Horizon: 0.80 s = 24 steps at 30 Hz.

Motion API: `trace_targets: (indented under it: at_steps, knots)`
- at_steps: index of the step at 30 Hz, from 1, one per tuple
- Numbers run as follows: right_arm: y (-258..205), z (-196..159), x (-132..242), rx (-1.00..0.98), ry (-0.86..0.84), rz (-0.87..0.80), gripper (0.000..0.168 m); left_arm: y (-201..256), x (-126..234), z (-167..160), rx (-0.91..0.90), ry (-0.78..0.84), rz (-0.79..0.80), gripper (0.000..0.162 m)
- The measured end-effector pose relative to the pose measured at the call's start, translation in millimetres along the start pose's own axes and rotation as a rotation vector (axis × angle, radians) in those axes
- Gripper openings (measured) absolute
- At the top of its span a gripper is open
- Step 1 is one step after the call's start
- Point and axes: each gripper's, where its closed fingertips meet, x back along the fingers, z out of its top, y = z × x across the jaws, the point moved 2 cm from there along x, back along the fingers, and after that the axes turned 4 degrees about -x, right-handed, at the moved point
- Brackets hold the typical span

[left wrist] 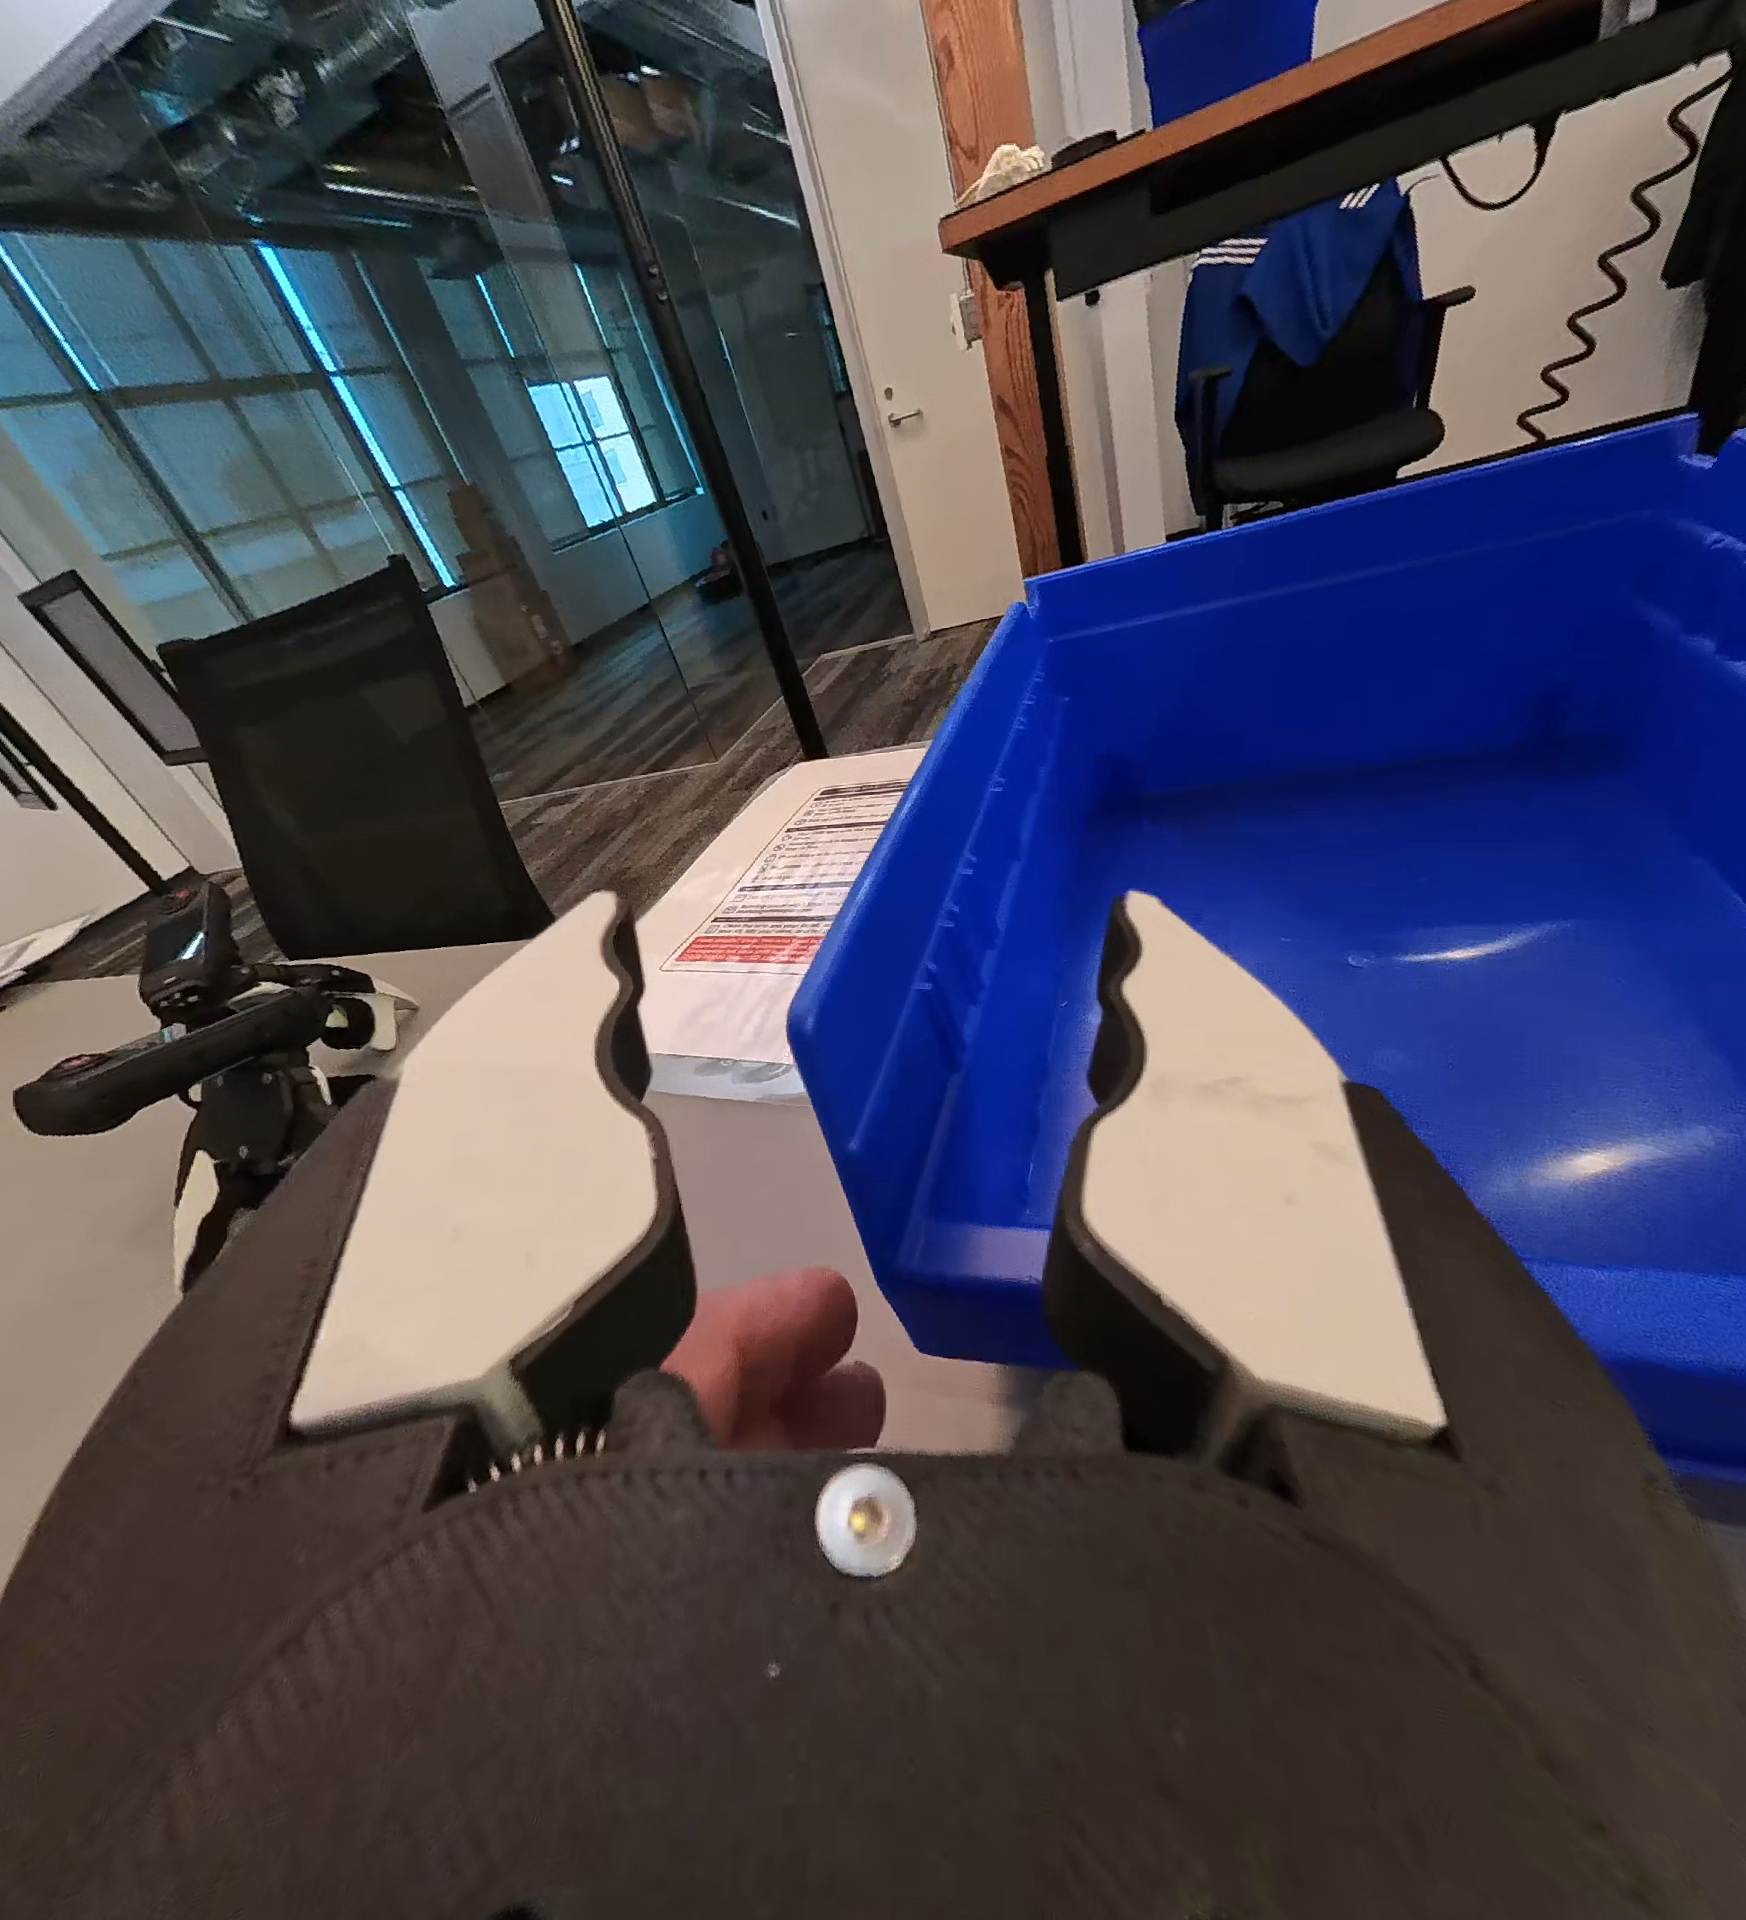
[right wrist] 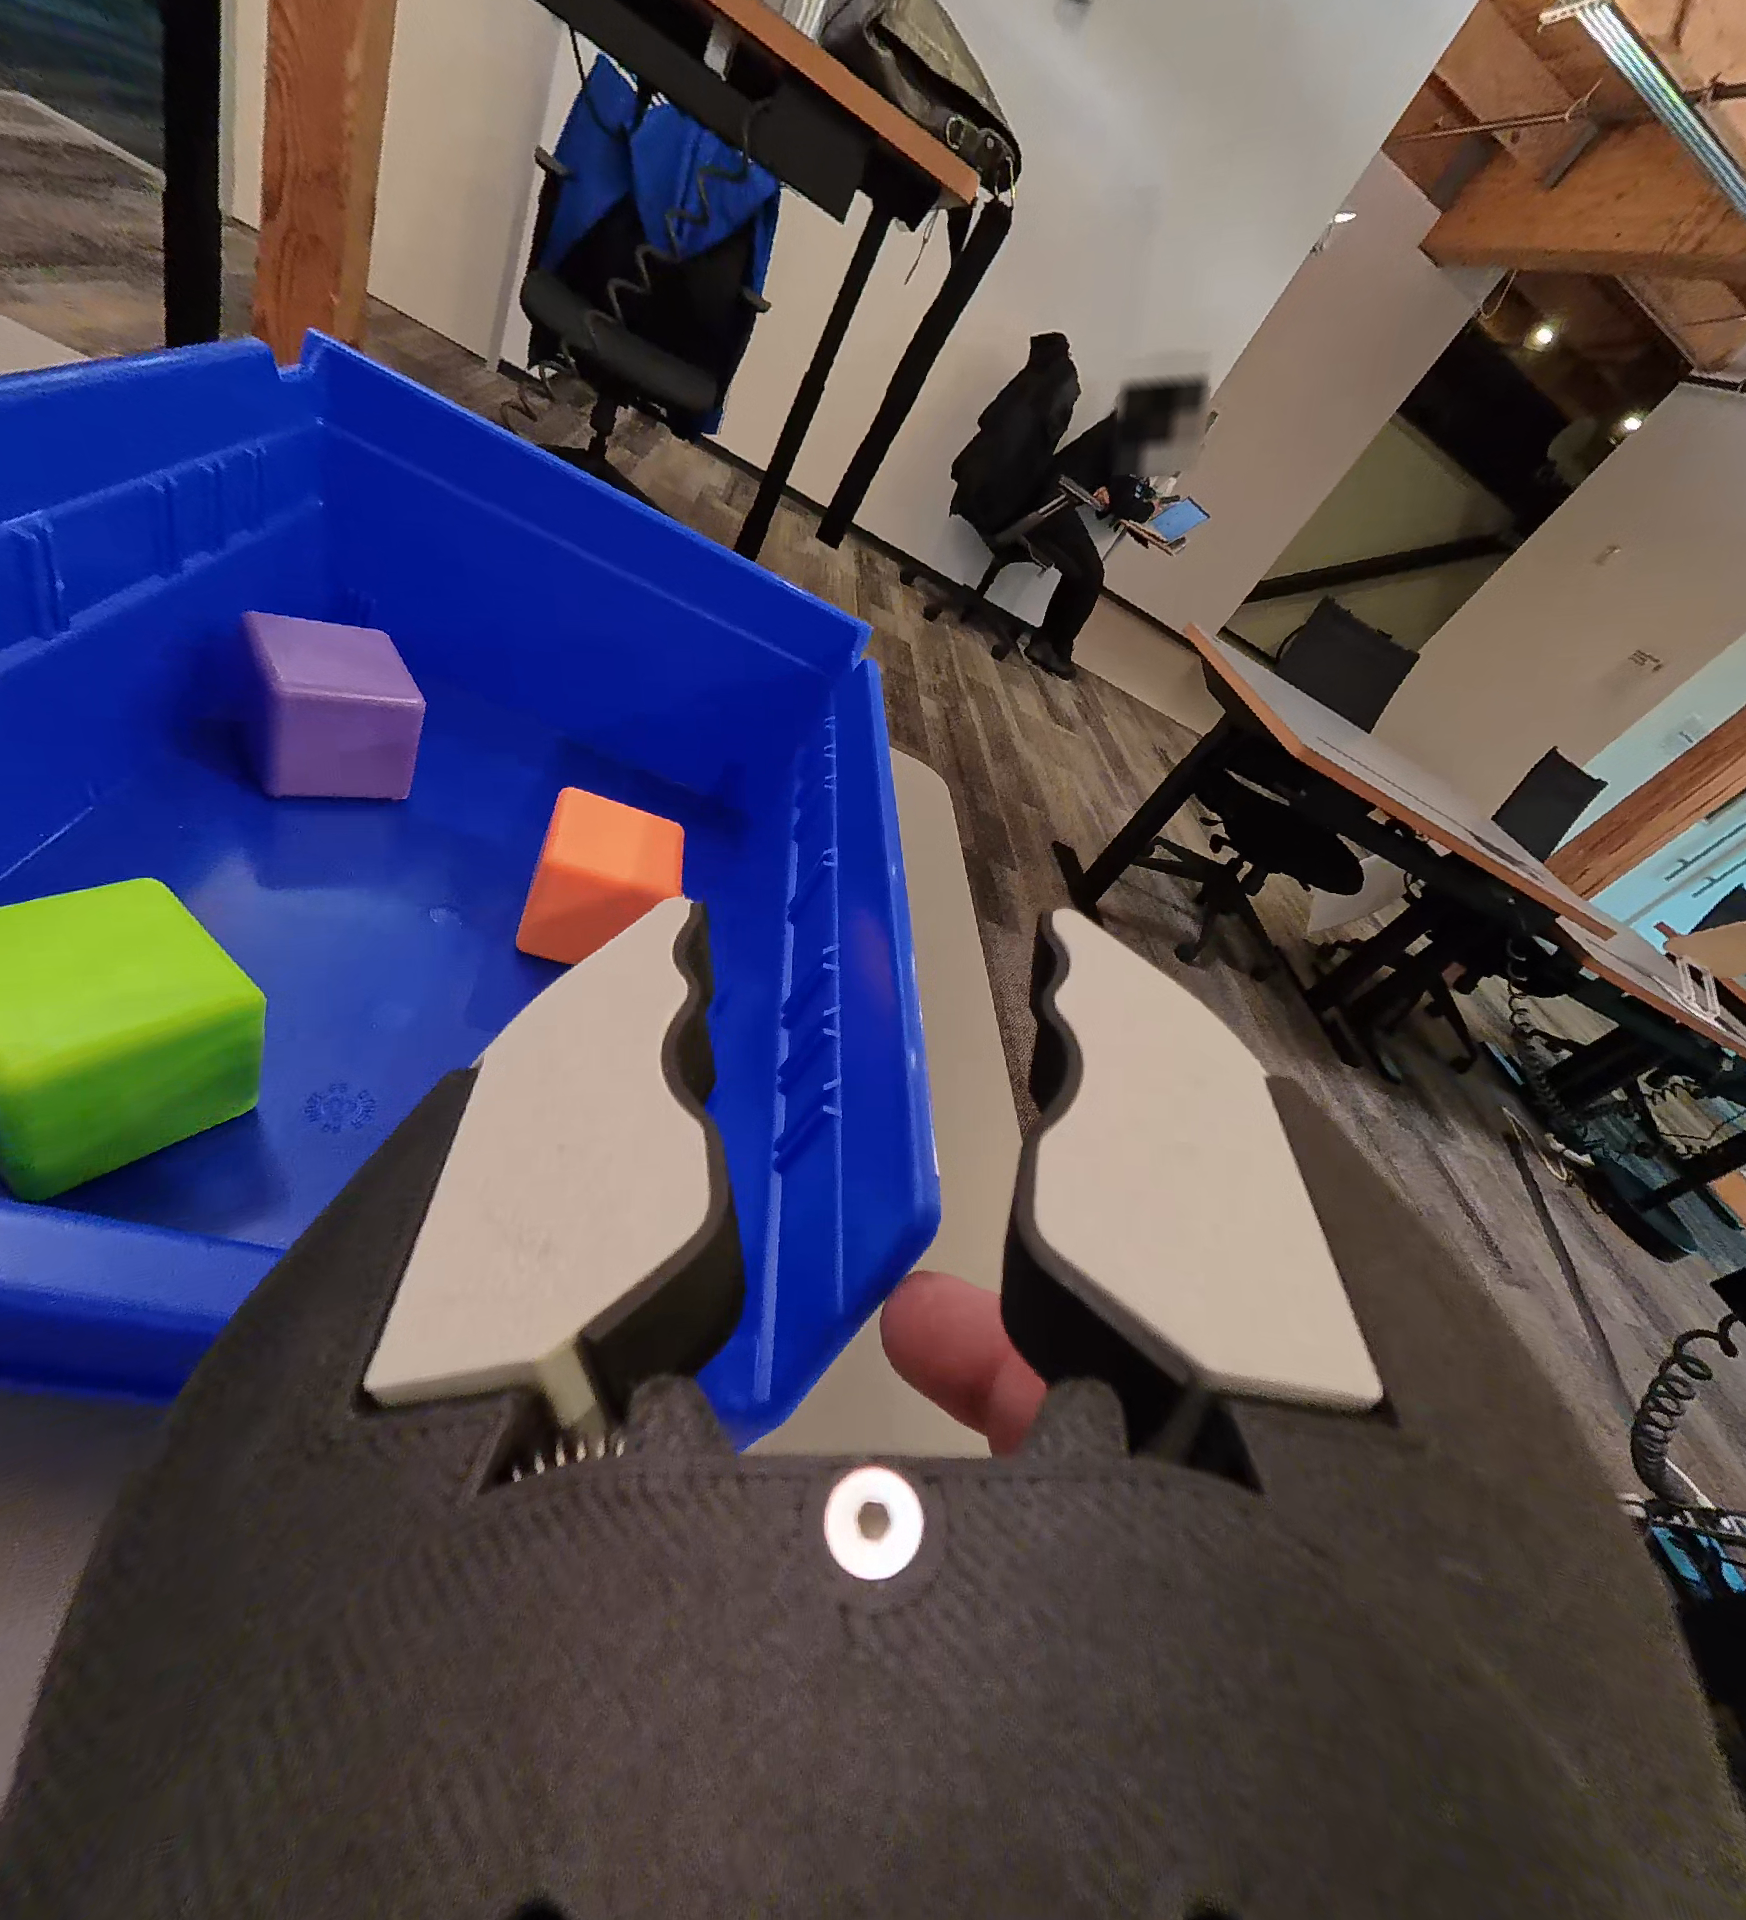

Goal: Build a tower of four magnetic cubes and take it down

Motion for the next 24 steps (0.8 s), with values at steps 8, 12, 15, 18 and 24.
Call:
trace_targets:
  at_steps: [8, 12, 15, 18, 24]
  knots:
    - [-0.7, -7.6, -3.8, -0.01, -0.024, 0.007, 0.059, 4.0, -9.0, -0.7, 0.01, -0.006, -0.055, 0.072]
    - [-2.2, -12.8, -6.3, -0.019, -0.042, 0.02, 0.057, 1.6, -13.0, -2.5, 0.025, -0.018, -0.064, 0.071]
    - [-4.5, -15.3, -7.7, -0.023, -0.05, 0.033, 0.056, 2.3, -14.5, -3.1, 0.034, -0.022, -0.085, 0.064]
    - [-6.9, -17.4, -8.9, -0.02, -0.058, 0.043, 0.054, 2.3, -16.3, -4.0, 0.042, -0.029, -0.099, 0.057]
    - [-10.7, -21.8, -11.1, -0.018, -0.071, 0.06, 0.053, 1.0, -21.9, -6.3, 0.038, -0.046, -0.1, 0.045]
